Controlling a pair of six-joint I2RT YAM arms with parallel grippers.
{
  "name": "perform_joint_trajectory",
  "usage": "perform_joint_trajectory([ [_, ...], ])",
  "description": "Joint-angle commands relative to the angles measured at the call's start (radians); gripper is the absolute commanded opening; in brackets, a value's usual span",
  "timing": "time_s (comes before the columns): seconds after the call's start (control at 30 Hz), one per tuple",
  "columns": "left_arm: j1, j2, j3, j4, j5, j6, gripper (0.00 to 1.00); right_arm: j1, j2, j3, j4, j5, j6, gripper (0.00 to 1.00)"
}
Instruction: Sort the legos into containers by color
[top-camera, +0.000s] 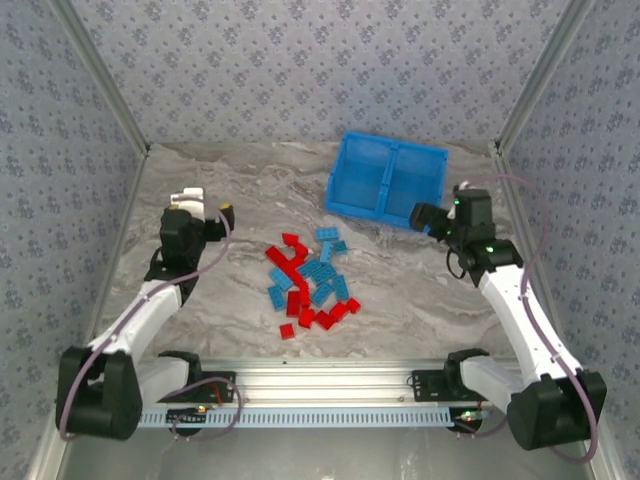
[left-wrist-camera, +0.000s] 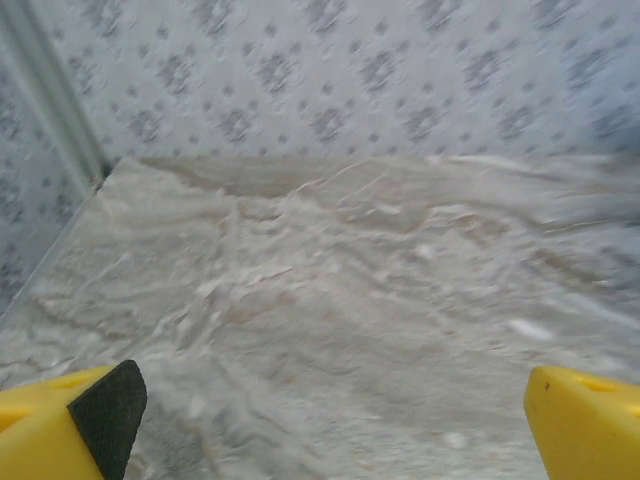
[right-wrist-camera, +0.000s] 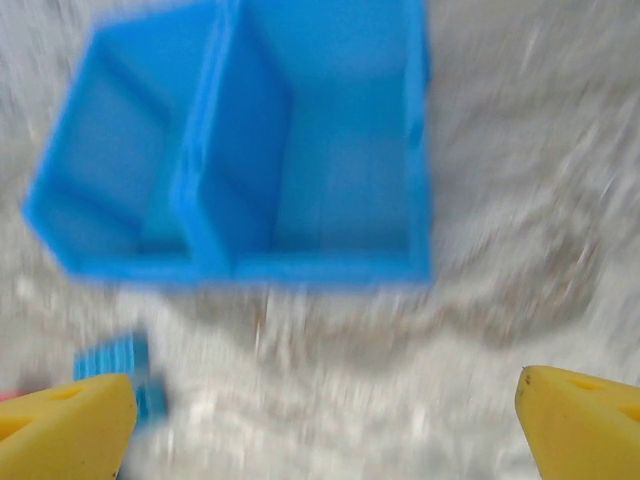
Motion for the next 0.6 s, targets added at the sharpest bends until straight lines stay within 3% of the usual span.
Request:
perform_joint_trajectory([
  [0.0, -0.083, -0.085, 0.131, -0.335, 0.112, -0.029, 0.99, 0.091, 0.074, 0.034, -0.276, -0.103, 0.076, 1.00],
  [0.27, -0.274, -0.131, 0.360, -0.815, 0.480, 0.196, 0.99, 0.456, 0.119, -0.125, -0.178, -0.080, 0.074, 1.00],
  [0.43, -0.339, -0.139, 0.404, -0.998, 0.510, 0.333, 0.99, 0.672, 0.178, -0.165, -0.133, -0.019, 0.003, 0.99],
  [0.57, -0.339, -0.174, 0.343, -0.948, 0.488, 0.397, 0.99, 0.722, 0.265, -0.173, -0.071, 0.019, -0.039, 0.86],
])
